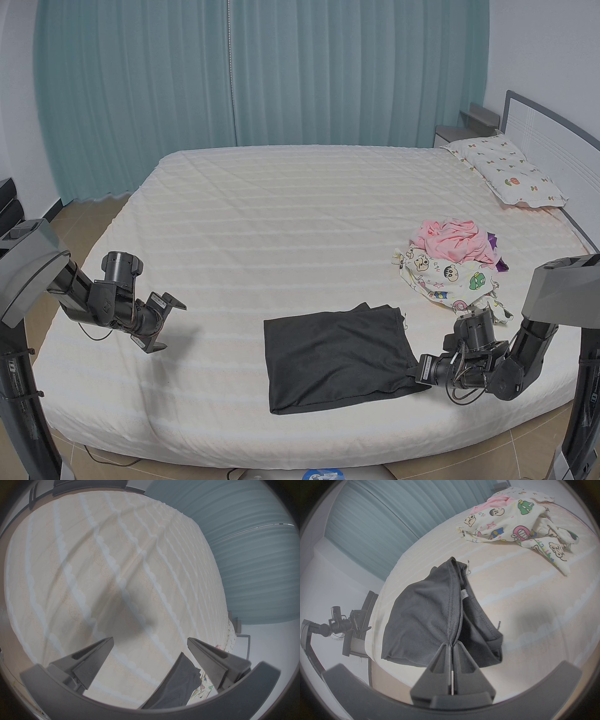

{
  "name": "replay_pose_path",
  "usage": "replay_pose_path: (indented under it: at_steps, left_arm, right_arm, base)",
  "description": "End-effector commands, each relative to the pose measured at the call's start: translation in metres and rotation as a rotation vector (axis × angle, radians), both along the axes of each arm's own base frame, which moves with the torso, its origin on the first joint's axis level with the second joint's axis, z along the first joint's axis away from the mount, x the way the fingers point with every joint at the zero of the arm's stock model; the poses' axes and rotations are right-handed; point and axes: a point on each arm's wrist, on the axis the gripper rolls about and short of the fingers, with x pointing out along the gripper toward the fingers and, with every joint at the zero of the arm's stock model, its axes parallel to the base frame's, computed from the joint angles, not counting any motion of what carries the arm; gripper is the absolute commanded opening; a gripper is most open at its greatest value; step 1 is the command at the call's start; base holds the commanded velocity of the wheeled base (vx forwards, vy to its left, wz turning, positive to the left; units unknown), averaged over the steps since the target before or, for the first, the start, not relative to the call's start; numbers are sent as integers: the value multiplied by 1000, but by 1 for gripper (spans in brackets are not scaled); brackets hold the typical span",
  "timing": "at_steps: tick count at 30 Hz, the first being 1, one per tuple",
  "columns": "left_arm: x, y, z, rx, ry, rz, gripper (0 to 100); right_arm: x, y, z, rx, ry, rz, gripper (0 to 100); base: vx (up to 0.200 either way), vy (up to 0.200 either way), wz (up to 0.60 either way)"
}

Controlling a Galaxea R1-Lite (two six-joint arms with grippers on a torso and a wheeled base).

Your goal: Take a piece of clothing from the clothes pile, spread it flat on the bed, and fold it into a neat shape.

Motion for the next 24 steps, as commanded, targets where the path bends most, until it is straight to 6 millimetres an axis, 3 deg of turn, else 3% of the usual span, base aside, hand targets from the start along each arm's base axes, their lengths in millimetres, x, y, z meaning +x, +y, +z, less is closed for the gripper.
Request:
replay_pose_path:
  at_steps: [1,12,13,19,24]
  left_arm:
    - [0,0,0,0,1,1,100]
    - [0,0,0,0,1,1,100]
    - [0,0,0,0,1,1,100]
    - [0,0,0,0,1,1,100]
    - [0,0,-1,-1,3,2,100]
  right_arm:
    - [-4,-5,2,-3,4,-12,0]
    - [-2,-18,-4,-54,5,-5,0]
    - [-2,-17,-6,-55,8,-4,100]
    - [11,-14,2,-31,-62,-8,100]
    - [53,-10,20,24,-187,-55,100]
  base:
    - [0,0,0]
    - [0,0,0]
    - [0,0,0]
    - [0,0,0]
    - [0,0,0]
